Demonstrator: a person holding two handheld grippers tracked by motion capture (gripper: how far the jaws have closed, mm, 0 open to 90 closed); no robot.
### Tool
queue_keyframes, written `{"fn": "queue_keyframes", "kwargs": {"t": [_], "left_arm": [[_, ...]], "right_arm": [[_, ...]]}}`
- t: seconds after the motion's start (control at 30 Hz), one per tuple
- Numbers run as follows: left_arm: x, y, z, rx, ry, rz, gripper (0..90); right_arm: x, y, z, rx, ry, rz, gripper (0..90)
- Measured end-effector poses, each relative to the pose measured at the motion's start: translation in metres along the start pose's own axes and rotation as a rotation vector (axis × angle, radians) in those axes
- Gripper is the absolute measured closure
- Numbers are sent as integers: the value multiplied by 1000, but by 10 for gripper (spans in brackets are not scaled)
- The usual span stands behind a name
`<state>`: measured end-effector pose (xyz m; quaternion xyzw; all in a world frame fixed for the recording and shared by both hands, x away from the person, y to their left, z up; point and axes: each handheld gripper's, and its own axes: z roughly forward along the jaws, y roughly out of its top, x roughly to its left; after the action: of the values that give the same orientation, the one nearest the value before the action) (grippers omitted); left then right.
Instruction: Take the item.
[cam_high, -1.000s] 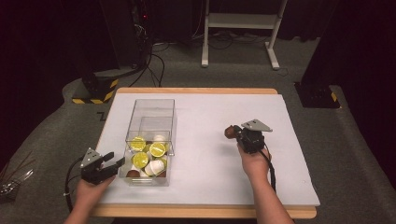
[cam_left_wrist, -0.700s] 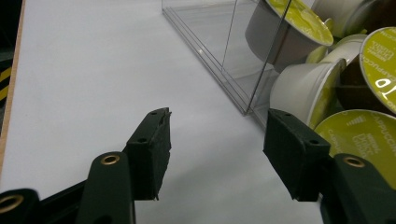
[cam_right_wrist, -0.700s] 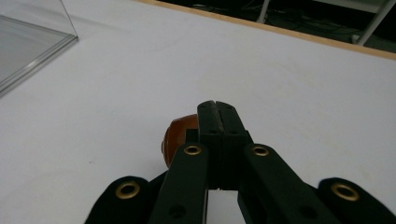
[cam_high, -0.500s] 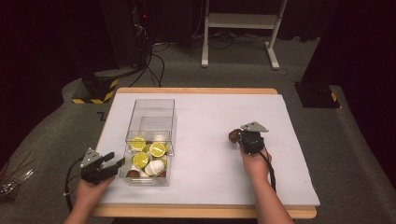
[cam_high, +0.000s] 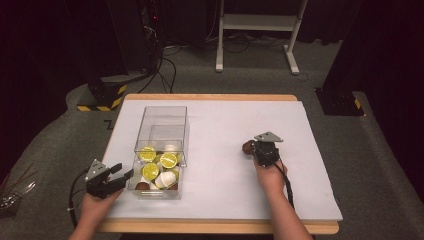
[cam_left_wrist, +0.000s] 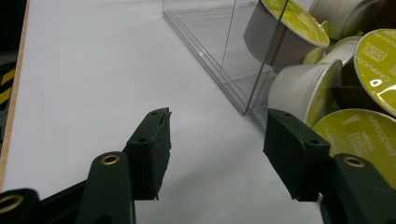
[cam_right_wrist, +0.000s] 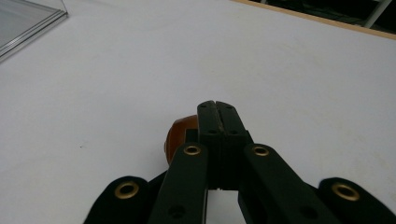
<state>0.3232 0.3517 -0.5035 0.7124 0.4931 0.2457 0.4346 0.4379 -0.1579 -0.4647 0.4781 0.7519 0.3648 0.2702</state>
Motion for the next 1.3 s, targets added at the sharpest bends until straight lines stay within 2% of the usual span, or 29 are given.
{"fn": "queue_keyframes", "kwargs": {"t": [0.1, 0.13, 0.5, 0.8, 1.3], "left_arm": [[0, 0, 0, 0, -2, -4, 415], [0, 0, 0, 1, -2, -4, 415], [0, 1, 2, 16, -7, 0, 417], [-1, 0, 1, 12, -7, 2, 417], [-1, 1, 2, 19, -12, 7, 420]], "right_arm": [[1, 0, -1, -3, 16, 17, 883], [3, 1, -3, -20, 34, 30, 856], [11, 0, -17, -49, 60, 19, 832], [18, -5, -25, -68, 79, 13, 779], [31, -17, -36, -84, 118, -7, 745]]}}
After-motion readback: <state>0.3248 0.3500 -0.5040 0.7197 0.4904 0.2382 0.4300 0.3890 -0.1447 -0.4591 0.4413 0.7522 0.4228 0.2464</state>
